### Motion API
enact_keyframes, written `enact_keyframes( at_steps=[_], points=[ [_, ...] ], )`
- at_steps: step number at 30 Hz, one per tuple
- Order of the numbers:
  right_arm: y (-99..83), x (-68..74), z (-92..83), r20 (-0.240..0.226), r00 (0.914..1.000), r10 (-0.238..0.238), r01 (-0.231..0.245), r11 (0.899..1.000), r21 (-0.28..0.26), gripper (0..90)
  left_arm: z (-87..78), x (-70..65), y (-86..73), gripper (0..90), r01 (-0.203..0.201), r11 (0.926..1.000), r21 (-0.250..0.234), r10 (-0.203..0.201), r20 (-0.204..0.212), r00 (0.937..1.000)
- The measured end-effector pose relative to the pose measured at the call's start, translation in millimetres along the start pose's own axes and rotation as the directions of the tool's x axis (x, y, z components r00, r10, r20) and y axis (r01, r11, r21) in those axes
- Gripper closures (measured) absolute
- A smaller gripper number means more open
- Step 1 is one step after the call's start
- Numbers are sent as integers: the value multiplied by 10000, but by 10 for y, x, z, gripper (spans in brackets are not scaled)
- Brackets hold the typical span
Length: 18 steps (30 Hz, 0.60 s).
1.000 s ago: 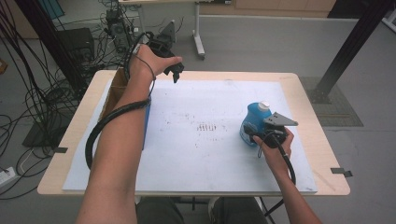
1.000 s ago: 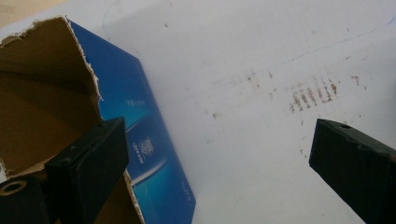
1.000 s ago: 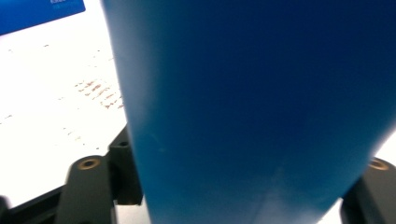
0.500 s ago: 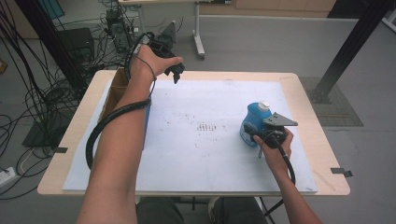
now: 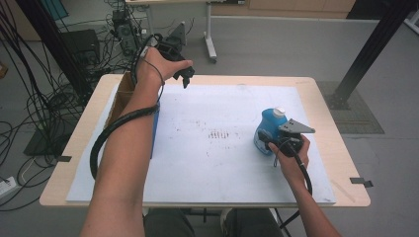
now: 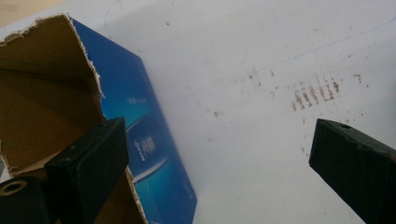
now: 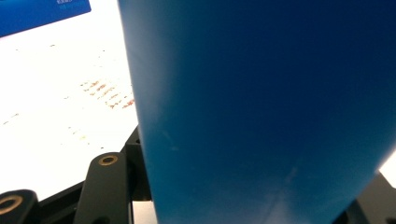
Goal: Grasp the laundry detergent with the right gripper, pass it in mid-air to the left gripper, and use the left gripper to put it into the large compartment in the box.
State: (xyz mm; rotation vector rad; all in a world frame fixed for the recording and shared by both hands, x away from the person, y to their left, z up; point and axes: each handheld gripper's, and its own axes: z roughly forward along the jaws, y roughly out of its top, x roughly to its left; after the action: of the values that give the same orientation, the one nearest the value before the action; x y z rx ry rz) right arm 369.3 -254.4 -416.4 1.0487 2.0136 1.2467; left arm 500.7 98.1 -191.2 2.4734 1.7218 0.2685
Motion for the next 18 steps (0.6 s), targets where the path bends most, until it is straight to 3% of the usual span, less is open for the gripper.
enact_keyframes(
  at_steps=[18],
  points=[
    [0, -3, 1, -13, 10000, -28, 28, 10000, 6, 410, -22, -21, 7, 55, 11, 10000, 1, -11, -59, 10000]
  ],
)
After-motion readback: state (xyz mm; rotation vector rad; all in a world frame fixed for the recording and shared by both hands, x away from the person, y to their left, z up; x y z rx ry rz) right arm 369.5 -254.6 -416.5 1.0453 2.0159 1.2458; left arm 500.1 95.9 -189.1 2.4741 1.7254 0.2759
